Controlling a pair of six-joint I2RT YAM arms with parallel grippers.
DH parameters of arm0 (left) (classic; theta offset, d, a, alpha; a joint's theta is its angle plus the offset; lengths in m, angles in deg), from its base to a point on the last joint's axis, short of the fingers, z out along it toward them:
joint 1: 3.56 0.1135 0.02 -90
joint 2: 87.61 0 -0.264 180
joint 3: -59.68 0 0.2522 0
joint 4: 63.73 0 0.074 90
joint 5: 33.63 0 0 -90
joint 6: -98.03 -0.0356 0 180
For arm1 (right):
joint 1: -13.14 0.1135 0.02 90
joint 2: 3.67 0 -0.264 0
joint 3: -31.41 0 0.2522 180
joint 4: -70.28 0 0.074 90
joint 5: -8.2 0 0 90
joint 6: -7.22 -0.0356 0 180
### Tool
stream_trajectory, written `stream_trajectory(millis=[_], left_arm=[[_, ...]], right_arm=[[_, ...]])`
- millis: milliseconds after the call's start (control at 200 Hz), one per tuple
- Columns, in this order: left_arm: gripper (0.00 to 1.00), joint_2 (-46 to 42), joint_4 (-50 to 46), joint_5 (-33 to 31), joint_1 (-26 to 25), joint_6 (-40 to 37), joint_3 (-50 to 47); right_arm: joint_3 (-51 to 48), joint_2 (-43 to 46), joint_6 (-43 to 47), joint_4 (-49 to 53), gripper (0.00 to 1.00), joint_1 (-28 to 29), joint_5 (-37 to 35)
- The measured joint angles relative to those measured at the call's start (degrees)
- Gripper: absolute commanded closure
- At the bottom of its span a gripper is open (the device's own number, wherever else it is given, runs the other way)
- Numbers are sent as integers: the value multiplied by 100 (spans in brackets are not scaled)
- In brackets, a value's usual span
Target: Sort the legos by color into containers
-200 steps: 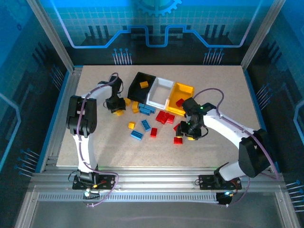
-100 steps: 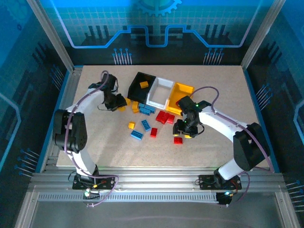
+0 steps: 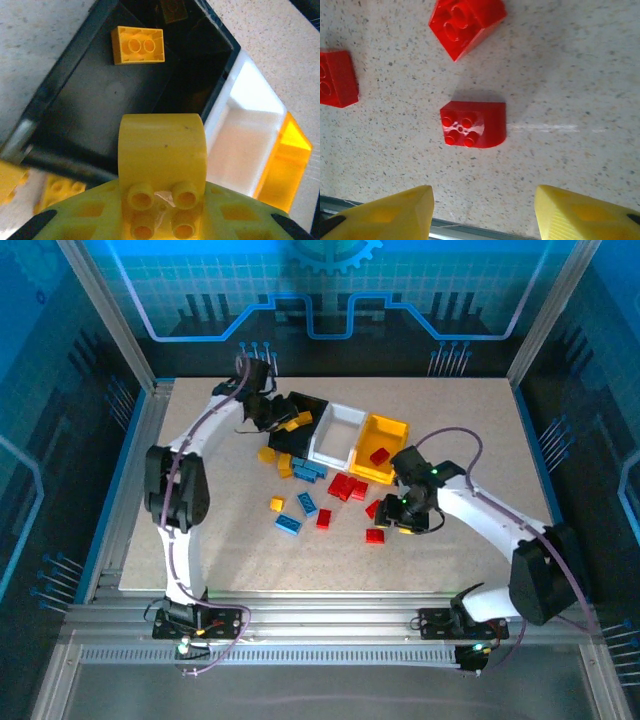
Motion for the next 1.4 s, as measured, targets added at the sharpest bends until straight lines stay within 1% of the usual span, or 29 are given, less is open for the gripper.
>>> stream_trajectory(millis=[95, 230, 405, 520, 630, 750, 840, 925, 1031, 1096, 1246, 1401], left_arm=[[66, 483, -146, 0, -17, -2, 457], [60, 905, -393, -2, -22, -2, 1016], [57, 1019, -542, 0, -24, -4, 1364], [53, 1019, -575, 2, -33, -20, 1419], [52, 1010, -656, 0, -33, -50, 1390], [49, 824, -686, -50, -33, -192, 1064], [46, 479, -719, -201, -33, -407, 623], [43, 2, -774, -444, -33, -774, 116], [42, -570, -837, -752, -31, -1200, -511], [42, -780, -841, -896, -24, -1440, -809], [41, -793, -841, -1110, 2, -1923, -1202], [41, -577, -767, -1207, 44, -2422, -1235]], right_arm=[[-256, 315, -2, -15, 42, -166, 7], [-743, 647, -28, -4, 42, -295, 7], [-1034, 863, -120, 2, 42, -343, 17], [-1043, 916, -155, -24, 42, -352, 26], [-990, 848, -153, -24, 42, -354, 33], [-741, 638, -114, -13, 42, -354, 46], [-562, 549, -70, -13, 42, -354, 46], [-501, 516, -63, -46, 42, -354, 50], [-501, 514, -68, -55, 42, -352, 68], [-501, 511, -68, -57, 42, -350, 70], [-501, 470, -68, -55, 42, -337, 96], [-501, 400, -68, -48, 42, -337, 109]])
